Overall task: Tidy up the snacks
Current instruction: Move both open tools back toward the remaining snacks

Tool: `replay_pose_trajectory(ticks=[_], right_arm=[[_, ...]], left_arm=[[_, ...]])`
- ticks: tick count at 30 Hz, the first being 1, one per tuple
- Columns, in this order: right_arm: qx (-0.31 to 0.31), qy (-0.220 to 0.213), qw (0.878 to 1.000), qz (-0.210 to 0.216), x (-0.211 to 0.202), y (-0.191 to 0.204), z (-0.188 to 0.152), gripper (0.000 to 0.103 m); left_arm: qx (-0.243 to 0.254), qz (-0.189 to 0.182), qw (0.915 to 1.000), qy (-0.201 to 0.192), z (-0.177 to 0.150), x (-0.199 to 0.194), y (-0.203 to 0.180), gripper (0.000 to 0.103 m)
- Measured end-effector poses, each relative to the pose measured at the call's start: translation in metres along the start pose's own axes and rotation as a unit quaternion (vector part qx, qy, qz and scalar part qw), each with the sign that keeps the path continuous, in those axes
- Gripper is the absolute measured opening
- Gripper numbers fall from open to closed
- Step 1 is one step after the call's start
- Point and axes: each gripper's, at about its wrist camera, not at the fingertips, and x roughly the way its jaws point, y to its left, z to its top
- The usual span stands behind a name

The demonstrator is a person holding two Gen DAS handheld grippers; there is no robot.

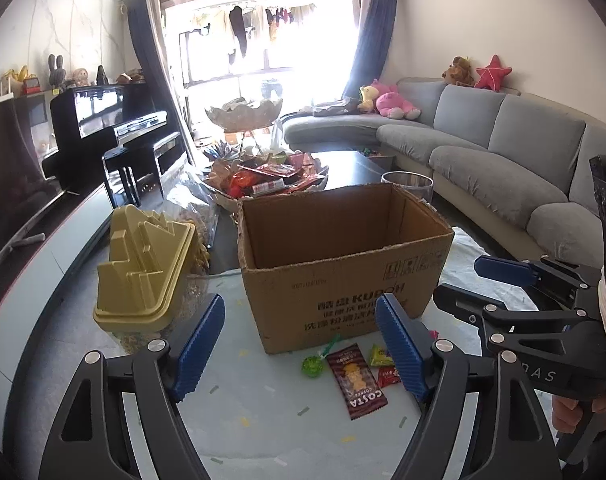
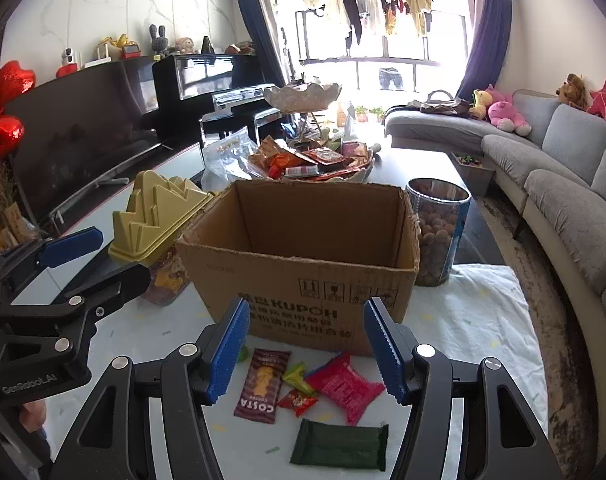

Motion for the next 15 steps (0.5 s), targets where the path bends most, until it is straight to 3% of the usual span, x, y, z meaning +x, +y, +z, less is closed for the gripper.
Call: replay_pose_trajectory(ticks=[15], right_arm=[[0.032, 0.065, 0.997, 0.004, 0.016, 0.008, -0.065, 0.060]], left_arm=[[-0.011, -0.010, 0.9985, 0.052, -0.053, 0.014, 0.005, 0.078]])
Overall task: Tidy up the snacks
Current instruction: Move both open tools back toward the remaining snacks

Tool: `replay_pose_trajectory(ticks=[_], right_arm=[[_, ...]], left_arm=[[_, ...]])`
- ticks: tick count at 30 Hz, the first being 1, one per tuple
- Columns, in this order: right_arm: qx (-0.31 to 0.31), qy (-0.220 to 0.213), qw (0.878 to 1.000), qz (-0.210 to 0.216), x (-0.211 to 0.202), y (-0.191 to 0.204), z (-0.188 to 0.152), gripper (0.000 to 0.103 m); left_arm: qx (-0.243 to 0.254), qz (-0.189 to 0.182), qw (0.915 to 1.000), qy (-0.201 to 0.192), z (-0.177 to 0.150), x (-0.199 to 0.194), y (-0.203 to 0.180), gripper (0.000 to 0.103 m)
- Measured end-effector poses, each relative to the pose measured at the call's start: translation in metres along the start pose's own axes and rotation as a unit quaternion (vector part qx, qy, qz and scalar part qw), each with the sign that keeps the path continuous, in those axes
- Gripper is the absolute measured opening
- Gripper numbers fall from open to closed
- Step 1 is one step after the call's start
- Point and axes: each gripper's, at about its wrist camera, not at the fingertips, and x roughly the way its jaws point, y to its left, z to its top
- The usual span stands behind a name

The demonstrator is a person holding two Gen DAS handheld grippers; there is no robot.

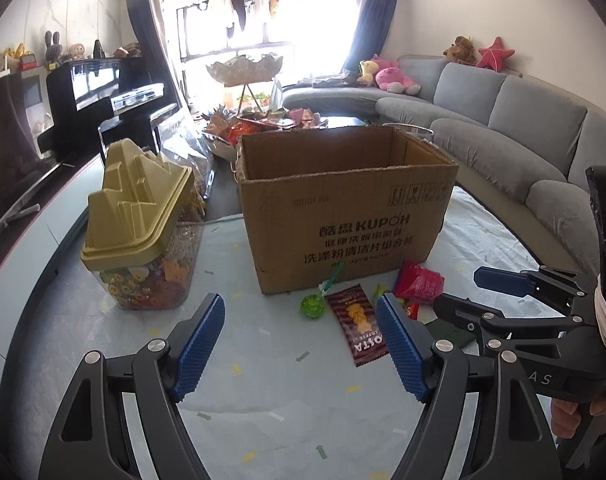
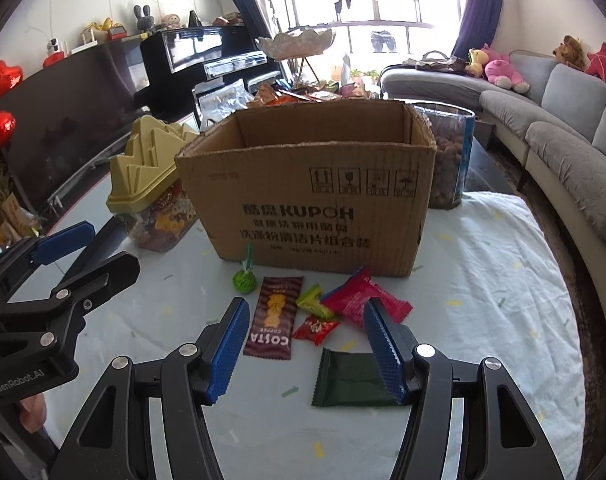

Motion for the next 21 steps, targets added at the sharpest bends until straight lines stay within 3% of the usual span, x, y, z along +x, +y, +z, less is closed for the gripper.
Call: replay_pose_trajectory(ticks=[10, 21], right_arm=[[0.015, 0.042, 0.999, 0.004, 0.028, 0.001, -0.021, 0.060], [0.039, 0.074, 0.997, 0.001, 0.061, -0.005, -0.026, 0.056]], left_arm=[[-0.018, -0.017, 0.9987, 0.045, -0.024, 0.036, 0.007, 0.078], [-0.013, -0.023, 0.9974, 0.067, -0.028, 0.079, 0.010, 0.077]])
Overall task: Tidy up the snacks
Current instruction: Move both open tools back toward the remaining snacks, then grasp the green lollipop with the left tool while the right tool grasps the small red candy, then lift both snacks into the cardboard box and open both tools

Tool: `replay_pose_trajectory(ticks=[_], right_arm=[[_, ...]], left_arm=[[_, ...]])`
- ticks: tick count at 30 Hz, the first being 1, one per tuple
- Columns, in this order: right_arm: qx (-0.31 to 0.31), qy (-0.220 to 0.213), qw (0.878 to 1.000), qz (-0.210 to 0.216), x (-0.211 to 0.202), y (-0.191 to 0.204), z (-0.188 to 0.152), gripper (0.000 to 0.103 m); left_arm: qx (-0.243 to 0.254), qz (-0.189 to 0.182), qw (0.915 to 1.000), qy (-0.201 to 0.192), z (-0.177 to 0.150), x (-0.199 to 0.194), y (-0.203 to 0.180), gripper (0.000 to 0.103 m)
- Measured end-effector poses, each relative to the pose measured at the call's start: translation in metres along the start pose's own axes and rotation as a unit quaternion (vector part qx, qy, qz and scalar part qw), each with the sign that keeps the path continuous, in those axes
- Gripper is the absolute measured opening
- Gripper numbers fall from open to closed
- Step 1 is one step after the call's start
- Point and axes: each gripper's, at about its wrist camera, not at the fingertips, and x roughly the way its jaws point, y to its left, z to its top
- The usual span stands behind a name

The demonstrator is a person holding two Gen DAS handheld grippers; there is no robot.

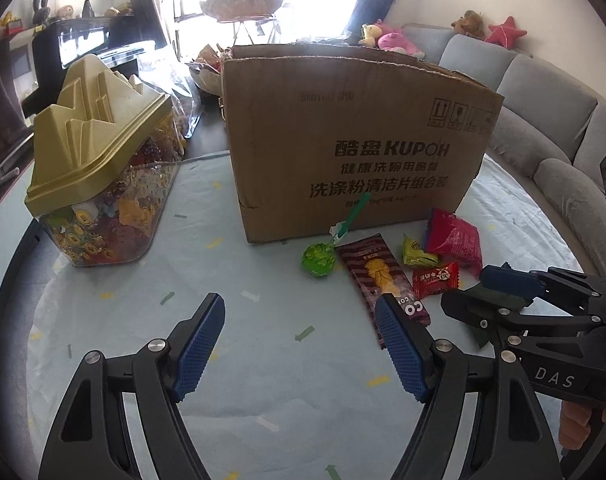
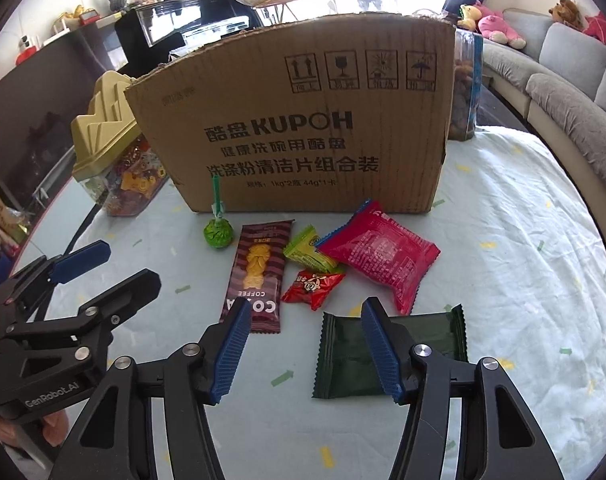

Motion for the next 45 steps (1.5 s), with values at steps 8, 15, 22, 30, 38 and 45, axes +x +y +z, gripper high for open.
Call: replay_pose_trajectory(ticks=[8, 15, 22, 30, 38, 45], right_arm=[[0.010, 0.017, 1.000, 0.006, 0.019, -0.002, 0.004, 0.047], [0.019, 0.022, 0.999, 0.013, 0.030, -0.004, 0.008, 0.041], [0.020, 0.026, 0.999, 0.017, 0.038, -0.003, 0.011, 0.034], [0.016, 0.021, 0.999, 0.020, 0.043, -0.003, 0.012, 0.024], [0.012, 0.014, 1.000, 0.022, 0.040, -0.001, 0.011, 0.019], [0.006, 0.004, 1.000, 0.028, 0.029, 0.000, 0.011, 0.016]], left_arm=[[0.008, -0.006, 0.9999, 0.006, 0.012, 0.029, -0.001, 0.072], [0.008, -0.010, 0.9998, 0.015, 0.020, 0.051, -0.002, 0.063], [0.010, -0.012, 0.9994, 0.030, 0.026, 0.071, -0.006, 0.052], [0.013, -0.015, 0.9991, 0.036, 0.034, 0.080, -0.013, 0.026], [0.008, -0.012, 0.9992, 0.036, 0.025, 0.073, -0.018, 0.025], [-0.015, -0.017, 0.9994, 0.026, 0.022, 0.050, -0.016, 0.025]])
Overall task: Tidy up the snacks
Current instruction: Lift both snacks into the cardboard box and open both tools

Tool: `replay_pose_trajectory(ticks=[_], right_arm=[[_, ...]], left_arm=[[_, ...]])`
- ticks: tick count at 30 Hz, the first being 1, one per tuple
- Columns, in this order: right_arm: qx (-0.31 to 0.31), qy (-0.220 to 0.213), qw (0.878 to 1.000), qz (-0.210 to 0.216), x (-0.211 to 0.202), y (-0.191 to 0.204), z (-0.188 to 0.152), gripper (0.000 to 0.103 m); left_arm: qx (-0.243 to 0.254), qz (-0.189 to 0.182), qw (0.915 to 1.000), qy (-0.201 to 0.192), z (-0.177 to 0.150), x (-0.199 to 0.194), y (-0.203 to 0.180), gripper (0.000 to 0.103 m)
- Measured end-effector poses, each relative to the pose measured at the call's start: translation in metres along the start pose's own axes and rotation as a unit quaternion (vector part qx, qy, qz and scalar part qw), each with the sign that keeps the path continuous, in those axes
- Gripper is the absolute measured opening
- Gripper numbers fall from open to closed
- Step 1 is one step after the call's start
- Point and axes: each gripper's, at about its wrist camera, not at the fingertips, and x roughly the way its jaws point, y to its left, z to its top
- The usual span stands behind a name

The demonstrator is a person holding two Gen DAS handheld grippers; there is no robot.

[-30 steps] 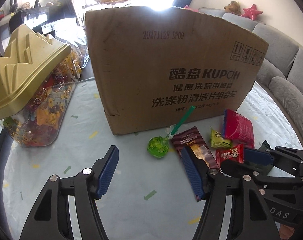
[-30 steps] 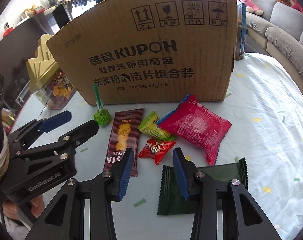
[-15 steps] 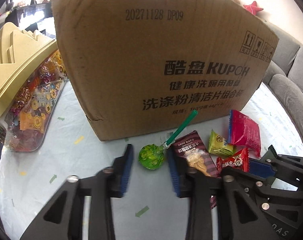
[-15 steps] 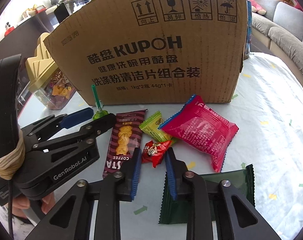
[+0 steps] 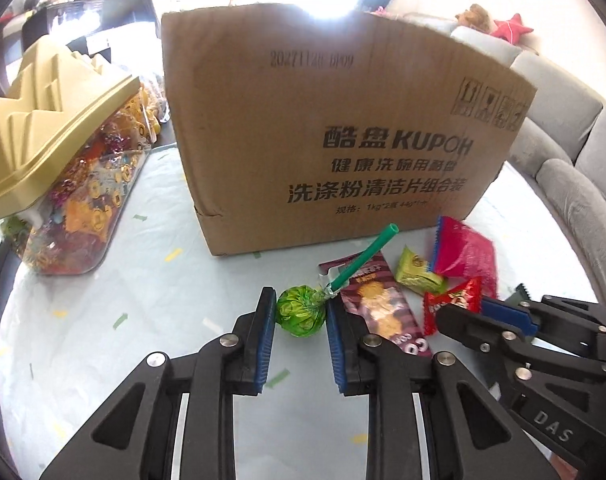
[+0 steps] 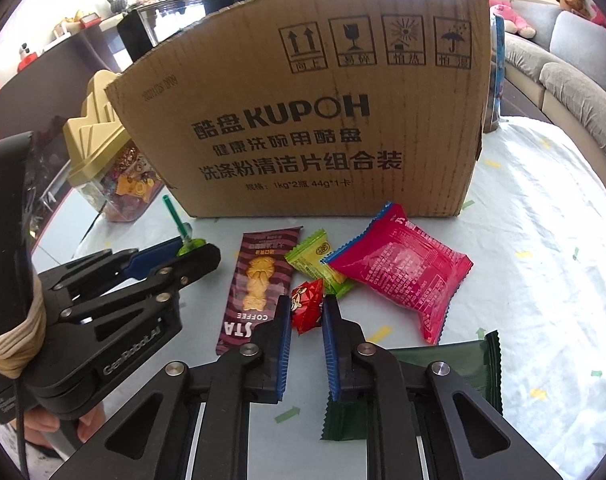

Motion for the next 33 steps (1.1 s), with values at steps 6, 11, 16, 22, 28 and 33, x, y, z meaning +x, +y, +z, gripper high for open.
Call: replay_pose_trajectory(ticks=[6, 11, 16, 22, 28, 33], right_arm=[[-0.005, -0.009, 1.000, 0.006, -0.013, 0.004, -0.001, 0.016], [-0.005, -0.018, 1.000, 0.011, -0.029, 0.004, -0.004, 0.016], [-0.009, -0.040, 0.999, 0.015, -0.053, 0.005, -0.003, 0.016], [-0.014, -0.069, 0.997, 0.018, -0.079, 0.010, 0.002, 0.016], [-0.018, -0.098, 0.995, 0.023, -0.104, 0.012, 0.011, 0.016], [-0.022, -0.121, 0.992, 0.025, -0.122, 0.015, 0.023, 0.016]], left_arm=[[-0.007, -0.002, 0.9999, -0.012, -0.010, -0.025, 0.003, 0.025], [-0.020, -0.007, 0.9994, -0.025, -0.009, -0.044, -0.001, 0.025], [-0.018, -0.005, 0.9986, -0.050, -0.007, -0.072, -0.001, 0.025], [-0.012, -0.003, 0.9965, -0.083, 0.003, -0.103, -0.010, 0.025], [-0.004, -0.001, 0.9936, -0.113, 0.015, -0.126, -0.016, 0.025], [-0.002, 0.003, 0.9909, -0.134, 0.028, -0.141, -0.020, 0.025]])
